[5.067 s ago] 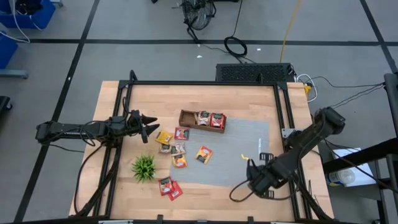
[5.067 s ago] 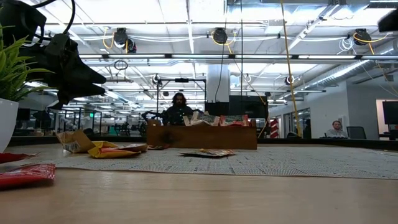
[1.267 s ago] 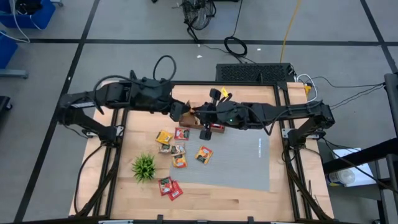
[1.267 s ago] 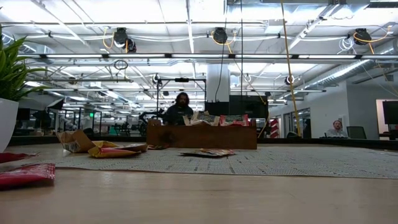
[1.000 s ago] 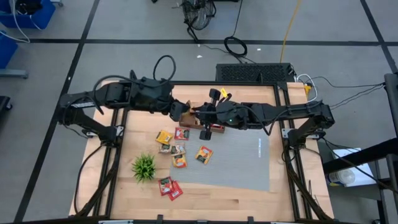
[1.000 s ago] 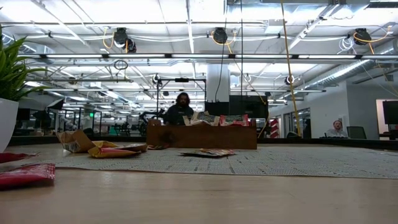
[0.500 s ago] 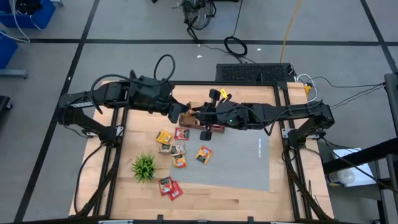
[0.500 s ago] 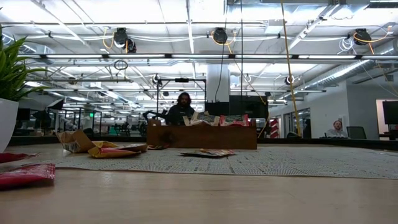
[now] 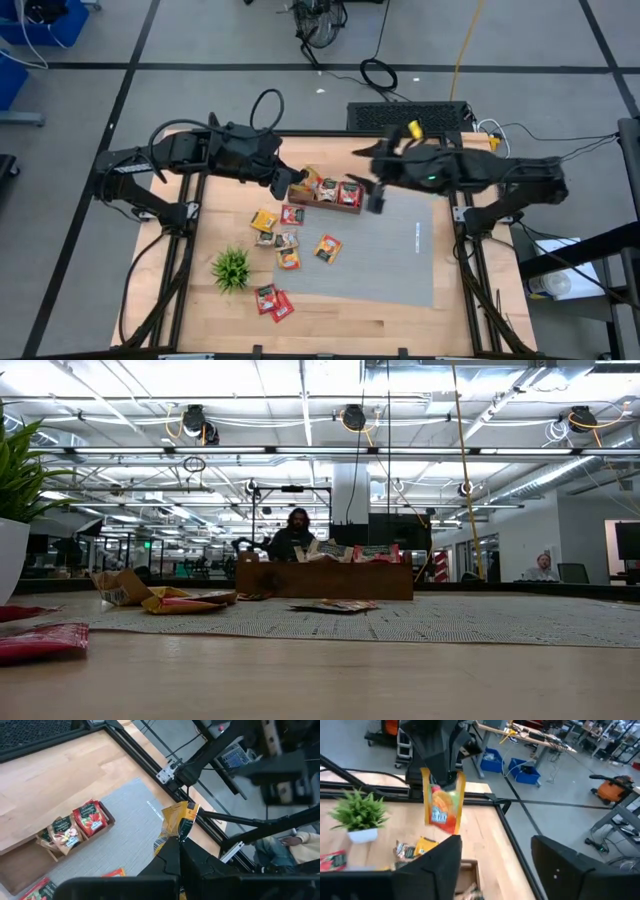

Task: Pick & Place Tea
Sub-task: Put the yellow tea bag into the left section of the wooden organizer

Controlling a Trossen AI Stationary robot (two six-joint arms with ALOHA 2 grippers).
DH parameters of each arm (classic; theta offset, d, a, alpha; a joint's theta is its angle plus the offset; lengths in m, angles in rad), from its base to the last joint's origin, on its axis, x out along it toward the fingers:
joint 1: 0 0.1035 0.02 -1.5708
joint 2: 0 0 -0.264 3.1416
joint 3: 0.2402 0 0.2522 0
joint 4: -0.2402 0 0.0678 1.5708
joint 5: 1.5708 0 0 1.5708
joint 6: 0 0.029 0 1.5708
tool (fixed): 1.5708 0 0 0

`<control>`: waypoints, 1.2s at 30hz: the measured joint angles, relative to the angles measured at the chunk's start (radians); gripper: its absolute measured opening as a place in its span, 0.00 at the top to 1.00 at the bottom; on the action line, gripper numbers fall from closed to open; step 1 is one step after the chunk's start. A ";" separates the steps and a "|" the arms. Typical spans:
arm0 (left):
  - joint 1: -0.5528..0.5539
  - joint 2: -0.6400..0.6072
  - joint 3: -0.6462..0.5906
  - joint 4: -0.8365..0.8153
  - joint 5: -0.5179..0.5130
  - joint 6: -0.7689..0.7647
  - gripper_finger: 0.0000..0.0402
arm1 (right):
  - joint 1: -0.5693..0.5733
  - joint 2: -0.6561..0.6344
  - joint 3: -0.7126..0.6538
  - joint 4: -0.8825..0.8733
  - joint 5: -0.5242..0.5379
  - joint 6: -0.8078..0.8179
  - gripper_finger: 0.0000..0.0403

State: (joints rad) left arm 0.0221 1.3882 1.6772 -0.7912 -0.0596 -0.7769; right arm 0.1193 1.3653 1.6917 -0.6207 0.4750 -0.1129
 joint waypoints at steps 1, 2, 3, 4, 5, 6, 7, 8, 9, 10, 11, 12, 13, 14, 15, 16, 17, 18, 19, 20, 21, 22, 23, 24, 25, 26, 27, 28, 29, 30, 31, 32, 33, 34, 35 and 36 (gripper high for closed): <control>0.004 0.000 0.000 0.000 0.006 0.000 1.00 | 0.000 -0.019 0.000 -0.026 0.000 0.011 0.43; 0.006 0.000 0.000 0.000 0.012 0.000 1.00 | 0.000 -0.039 0.000 -0.046 0.000 0.037 0.41; 0.008 0.000 0.000 0.000 0.017 0.000 1.00 | 0.000 -0.058 0.000 -0.063 0.000 0.075 0.40; 0.011 0.000 0.000 0.000 0.023 0.000 1.00 | 0.000 -0.080 0.000 -0.094 0.000 0.120 0.40; 0.012 0.000 0.000 0.000 0.026 0.001 1.00 | 0.000 -0.104 0.000 -0.134 0.000 0.155 0.39; 0.012 0.000 0.000 0.000 0.027 0.001 1.00 | 0.000 -0.128 0.000 -0.174 -0.001 0.186 0.39; 0.012 0.000 0.000 0.000 0.028 0.001 1.00 | 0.001 -0.153 0.000 -0.212 -0.002 0.216 0.39; 0.012 0.000 0.000 0.000 0.029 0.001 1.00 | 0.006 -0.179 -0.001 -0.252 -0.003 0.240 0.39; 0.012 0.000 0.000 0.000 0.029 0.001 1.00 | 0.013 -0.207 -0.007 -0.285 -0.003 0.254 0.39; 0.012 0.000 0.000 0.001 0.030 0.001 1.00 | 0.021 -0.237 -0.021 -0.297 -0.003 0.255 0.39; 0.012 0.000 0.000 0.001 0.032 0.001 1.00 | 0.030 -0.269 -0.044 -0.295 -0.003 0.253 0.39; 0.012 0.000 0.000 0.001 0.033 0.001 1.00 | 0.040 -0.305 -0.073 -0.283 -0.003 0.245 0.39; 0.012 0.000 0.000 0.001 0.033 0.001 1.00 | 0.050 -0.342 -0.105 -0.269 -0.004 0.243 0.39; 0.013 0.000 0.000 0.001 0.033 0.001 1.00 | 0.056 -0.379 -0.142 -0.244 -0.004 0.243 0.39; 0.015 0.000 0.000 0.001 0.033 0.001 1.00 | 0.060 -0.420 -0.183 -0.219 -0.003 0.243 0.39; 0.017 0.000 0.000 0.001 0.033 0.000 1.00 | 0.061 -0.460 -0.226 -0.195 -0.003 0.244 0.39; 0.018 0.000 0.000 0.001 0.033 0.000 1.00 | 0.061 -0.501 -0.274 -0.169 -0.002 0.244 0.39; 0.019 0.000 0.000 0.001 0.033 0.000 1.00 | 0.061 -0.543 -0.327 -0.137 -0.001 0.250 0.39; 0.021 0.000 0.000 0.001 0.033 0.000 1.00 | 0.060 -0.587 -0.379 -0.102 0.000 0.254 0.39; 0.025 0.000 0.000 0.001 0.033 0.000 1.00 | 0.060 -0.630 -0.433 -0.070 -0.001 0.258 0.39; 0.026 0.000 0.000 0.001 0.034 0.000 1.00 | 0.061 -0.673 -0.490 -0.036 -0.003 0.258 0.39; 0.028 0.000 0.000 0.001 0.039 0.000 1.00 | 0.060 -0.715 -0.549 -0.004 -0.003 0.259 0.39; 0.030 0.000 0.000 0.001 0.043 0.000 1.00 | 0.060 -0.756 -0.606 0.029 -0.004 0.262 0.40; 0.031 0.000 0.000 0.001 0.044 0.001 1.00 | 0.060 -0.796 -0.662 0.061 -0.003 0.267 0.40; 0.031 0.000 0.000 0.000 0.046 0.001 1.00 | 0.059 -0.833 -0.718 0.087 0.000 0.270 0.40; 0.031 0.000 0.000 0.000 0.049 0.001 1.00 | 0.060 -0.870 -0.774 0.109 0.005 0.271 0.40; 0.031 0.000 0.000 0.000 0.052 0.001 1.00 | 0.059 -0.904 -0.828 0.131 0.021 0.281 0.40; 0.031 0.000 0.000 0.000 0.054 0.003 1.00 | 0.059 -0.939 -0.879 0.152 0.036 0.291 0.39; 0.031 0.000 0.000 0.000 0.058 0.006 1.00 | 0.059 -0.973 -0.931 0.175 0.056 0.303 0.39; 0.031 0.000 0.000 0.000 0.059 0.006 1.00 | 0.059 -1.005 -0.981 0.202 0.076 0.311 0.39; 0.031 0.000 0.000 0.000 0.059 0.006 1.00 | 0.059 -1.039 -1.033 0.231 0.094 0.313 0.39; 0.031 0.000 0.000 0.000 0.059 0.007 1.00 | 0.059 -1.070 -1.083 0.264 0.103 0.314 0.39; 0.031 0.000 0.000 -0.001 0.059 0.007 1.00 | 0.059 -1.101 -1.129 0.303 0.103 0.314 0.39; 0.031 0.000 0.000 -0.001 0.059 0.007 1.00 | 0.059 -1.131 -1.172 0.340 0.101 0.313 0.39; 0.031 0.000 0.000 -0.001 0.059 0.007 1.00 | 0.059 -1.159 -1.211 0.376 0.100 0.313 0.39; 0.031 0.000 0.000 -0.001 0.059 0.007 1.00 | 0.059 -1.188 -1.246 0.400 0.100 0.315 0.39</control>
State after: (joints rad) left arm 0.0528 1.3880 1.6772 -0.7921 -0.0009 -0.7700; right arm 0.1783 0.1778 0.4457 -0.2205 0.5747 0.2023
